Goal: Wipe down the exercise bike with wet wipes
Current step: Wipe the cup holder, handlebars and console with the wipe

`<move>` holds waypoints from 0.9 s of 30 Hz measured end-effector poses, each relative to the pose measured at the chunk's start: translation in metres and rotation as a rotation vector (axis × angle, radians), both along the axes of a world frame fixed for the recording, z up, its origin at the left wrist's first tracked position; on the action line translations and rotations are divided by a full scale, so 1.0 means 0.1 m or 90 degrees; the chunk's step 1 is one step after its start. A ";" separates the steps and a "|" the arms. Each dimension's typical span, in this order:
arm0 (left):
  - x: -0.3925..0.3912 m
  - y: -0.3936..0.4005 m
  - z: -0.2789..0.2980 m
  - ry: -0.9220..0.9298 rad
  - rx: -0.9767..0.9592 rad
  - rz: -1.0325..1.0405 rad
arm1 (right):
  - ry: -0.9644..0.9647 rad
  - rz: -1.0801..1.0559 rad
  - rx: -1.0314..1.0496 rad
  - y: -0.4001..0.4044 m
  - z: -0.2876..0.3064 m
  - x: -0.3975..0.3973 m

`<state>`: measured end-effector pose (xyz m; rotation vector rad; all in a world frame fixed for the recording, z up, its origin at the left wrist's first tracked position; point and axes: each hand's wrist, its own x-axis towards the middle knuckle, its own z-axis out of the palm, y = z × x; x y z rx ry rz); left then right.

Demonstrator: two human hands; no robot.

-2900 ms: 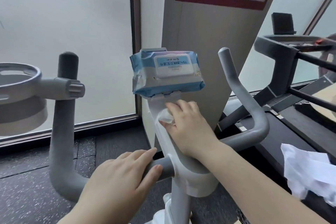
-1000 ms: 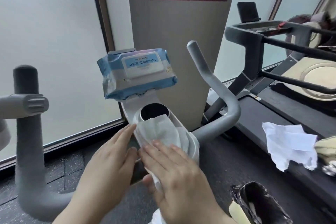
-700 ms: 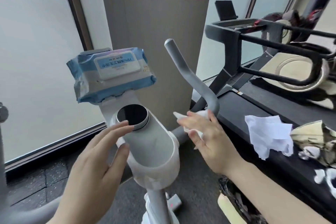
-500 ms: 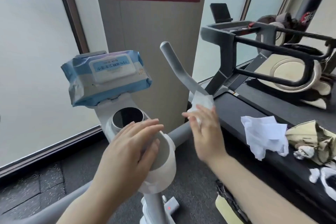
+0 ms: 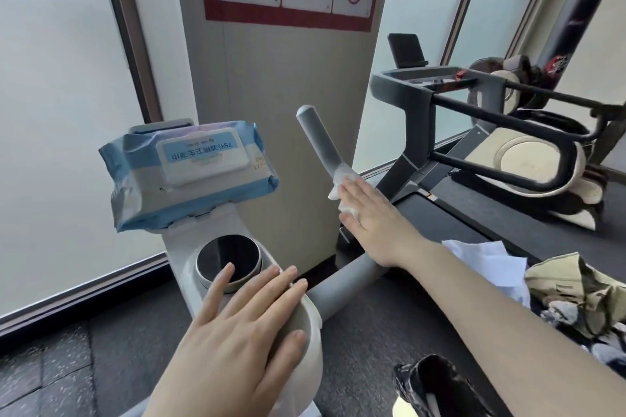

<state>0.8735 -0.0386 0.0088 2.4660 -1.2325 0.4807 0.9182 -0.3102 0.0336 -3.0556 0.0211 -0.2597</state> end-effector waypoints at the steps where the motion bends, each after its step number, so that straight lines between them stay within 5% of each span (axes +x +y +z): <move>1: 0.00 -0.01 0.00 0.000 -0.002 -0.001 | 0.018 0.008 -0.066 0.02 0.05 0.17; 5: 0.05 0.01 -0.01 -0.004 -0.013 -0.025 | 0.012 0.026 -0.227 0.16 0.14 0.68; 9: 0.08 0.04 -0.02 -0.001 -0.014 -0.040 | 0.001 0.019 -0.246 0.11 0.05 0.54; 16: 0.09 -0.02 -0.09 -0.034 -0.063 -0.034 | 0.006 -0.027 0.261 -0.16 -0.03 -0.31; 22: 0.10 -0.08 -0.09 -0.068 -0.079 -0.025 | 0.019 -0.205 0.024 0.04 0.22 0.46; 27: 0.09 -0.07 -0.06 -0.061 -0.067 -0.029 | -0.047 -0.121 0.506 0.17 0.62 1.14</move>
